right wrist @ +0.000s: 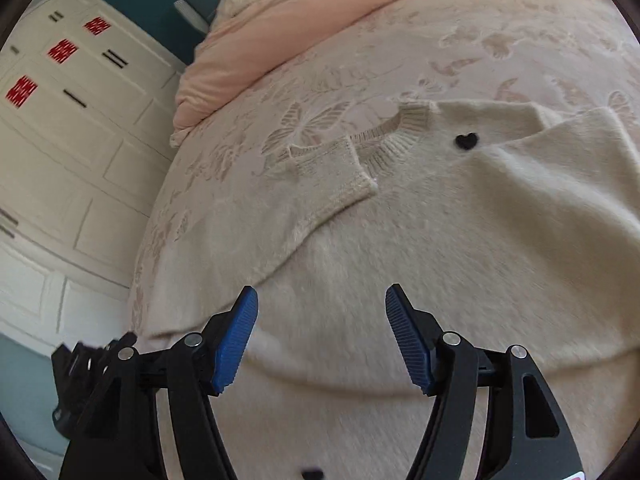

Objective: Fold small clothes

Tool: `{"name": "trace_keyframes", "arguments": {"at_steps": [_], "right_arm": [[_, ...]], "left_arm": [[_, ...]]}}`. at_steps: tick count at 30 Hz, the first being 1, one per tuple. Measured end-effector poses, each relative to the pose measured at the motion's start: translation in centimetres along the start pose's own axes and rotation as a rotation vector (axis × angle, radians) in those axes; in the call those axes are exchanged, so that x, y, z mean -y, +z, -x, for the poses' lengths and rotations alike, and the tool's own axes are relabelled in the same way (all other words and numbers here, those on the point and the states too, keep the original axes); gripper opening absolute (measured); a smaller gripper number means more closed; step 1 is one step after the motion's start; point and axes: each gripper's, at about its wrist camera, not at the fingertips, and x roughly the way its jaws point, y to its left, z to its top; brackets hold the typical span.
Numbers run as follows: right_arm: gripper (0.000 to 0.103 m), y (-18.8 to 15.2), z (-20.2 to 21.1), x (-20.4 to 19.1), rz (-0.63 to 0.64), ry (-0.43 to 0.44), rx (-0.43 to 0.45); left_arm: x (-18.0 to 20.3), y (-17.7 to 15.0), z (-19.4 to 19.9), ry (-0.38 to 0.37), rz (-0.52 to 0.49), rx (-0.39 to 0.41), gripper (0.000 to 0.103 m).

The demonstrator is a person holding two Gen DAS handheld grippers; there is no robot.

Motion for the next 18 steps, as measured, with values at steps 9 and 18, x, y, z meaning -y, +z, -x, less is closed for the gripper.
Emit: {"name": "trace_keyframes", "arguments": {"at_steps": [9, 18], "right_arm": [[0.006, 5.4, -2.8, -4.0, -0.080, 0.112, 0.104], [0.006, -1.0, 7.3, 6.0, -0.040, -0.106, 0.243]], "left_arm": [[-1.8, 4.9, -3.3, 0.010, 0.201, 0.008, 0.008], [1.1, 0.8, -5.0, 0.079, -0.036, -0.058, 0.008]]}}
